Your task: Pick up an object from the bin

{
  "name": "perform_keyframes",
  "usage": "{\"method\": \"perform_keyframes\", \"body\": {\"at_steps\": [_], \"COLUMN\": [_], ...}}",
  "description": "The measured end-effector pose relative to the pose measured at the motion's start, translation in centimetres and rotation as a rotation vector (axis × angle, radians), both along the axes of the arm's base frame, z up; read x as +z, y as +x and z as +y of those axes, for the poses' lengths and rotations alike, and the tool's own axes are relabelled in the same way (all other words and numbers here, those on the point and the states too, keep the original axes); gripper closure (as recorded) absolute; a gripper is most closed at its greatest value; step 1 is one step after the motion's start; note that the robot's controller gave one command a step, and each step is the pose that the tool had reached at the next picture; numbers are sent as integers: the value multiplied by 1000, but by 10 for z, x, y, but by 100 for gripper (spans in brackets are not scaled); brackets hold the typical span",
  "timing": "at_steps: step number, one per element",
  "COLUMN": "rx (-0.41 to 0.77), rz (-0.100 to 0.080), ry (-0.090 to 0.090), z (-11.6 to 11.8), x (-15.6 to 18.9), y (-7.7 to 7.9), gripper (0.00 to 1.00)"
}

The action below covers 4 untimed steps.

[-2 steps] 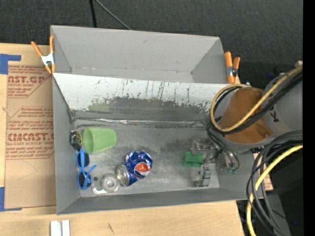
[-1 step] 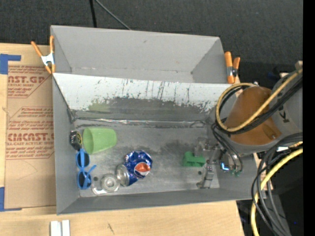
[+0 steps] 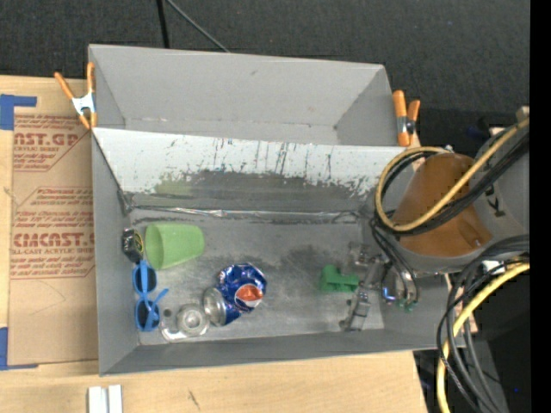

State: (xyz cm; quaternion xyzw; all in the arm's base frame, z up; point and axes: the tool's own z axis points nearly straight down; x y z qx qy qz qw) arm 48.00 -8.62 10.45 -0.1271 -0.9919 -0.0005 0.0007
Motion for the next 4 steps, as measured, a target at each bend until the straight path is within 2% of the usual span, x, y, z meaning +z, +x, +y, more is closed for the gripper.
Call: {"method": "perform_keyframes", "body": {"at_steps": [1,2,3,4], "rx": [-274,-274,-274,-273], "rz": [-4,-5,-13,-9], "ry": [-1,-1,-2,-1], "z": [5,5,4,5], "x": [-35,-34,-33,74], "y": [6,7,9,11], "gripper": [0,0,100,100]}}
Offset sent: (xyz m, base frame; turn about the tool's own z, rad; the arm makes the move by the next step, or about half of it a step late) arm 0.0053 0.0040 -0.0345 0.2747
